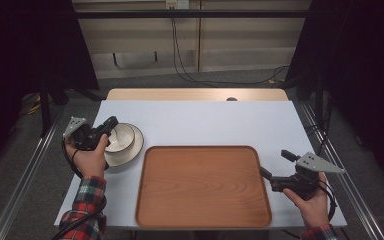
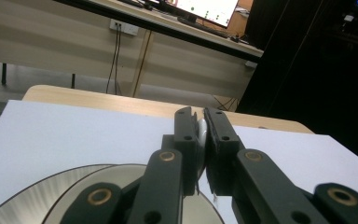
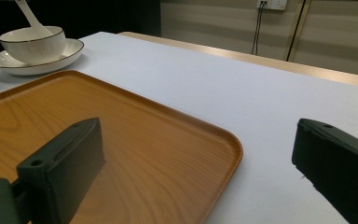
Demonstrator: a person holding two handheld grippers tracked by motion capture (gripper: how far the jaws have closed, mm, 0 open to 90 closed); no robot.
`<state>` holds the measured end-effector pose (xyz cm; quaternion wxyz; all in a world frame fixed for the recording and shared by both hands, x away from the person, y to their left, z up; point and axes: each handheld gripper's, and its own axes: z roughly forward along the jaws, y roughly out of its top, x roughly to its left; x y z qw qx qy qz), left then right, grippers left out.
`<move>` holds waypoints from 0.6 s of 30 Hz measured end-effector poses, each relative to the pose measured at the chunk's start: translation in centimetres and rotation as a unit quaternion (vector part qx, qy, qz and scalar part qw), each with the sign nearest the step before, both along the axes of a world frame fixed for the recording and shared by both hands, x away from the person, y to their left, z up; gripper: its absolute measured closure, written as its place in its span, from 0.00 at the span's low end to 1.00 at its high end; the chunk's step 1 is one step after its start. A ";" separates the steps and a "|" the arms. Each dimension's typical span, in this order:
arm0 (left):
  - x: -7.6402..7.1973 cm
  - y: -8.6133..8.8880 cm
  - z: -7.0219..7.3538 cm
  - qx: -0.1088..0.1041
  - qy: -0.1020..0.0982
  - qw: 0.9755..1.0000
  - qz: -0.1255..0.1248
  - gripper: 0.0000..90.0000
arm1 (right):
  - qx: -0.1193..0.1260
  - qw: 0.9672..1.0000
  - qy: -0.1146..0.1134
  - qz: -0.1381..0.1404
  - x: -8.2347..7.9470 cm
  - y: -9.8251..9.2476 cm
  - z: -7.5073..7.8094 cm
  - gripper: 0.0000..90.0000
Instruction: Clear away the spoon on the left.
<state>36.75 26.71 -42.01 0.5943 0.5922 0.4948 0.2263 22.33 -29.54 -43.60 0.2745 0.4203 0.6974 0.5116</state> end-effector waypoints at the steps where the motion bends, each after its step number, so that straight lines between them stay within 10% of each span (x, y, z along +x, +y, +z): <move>1: 0.1 -0.2 0.0 -0.005 -0.001 1.000 0.008 0.93 | 0.001 1.000 0.000 -0.001 0.0 0.0 0.0 0.02; 18: 0.2 -0.6 -0.6 -0.012 -0.011 1.000 0.005 0.92 | 0.001 1.000 0.000 -0.004 -0.1 0.0 0.0 0.02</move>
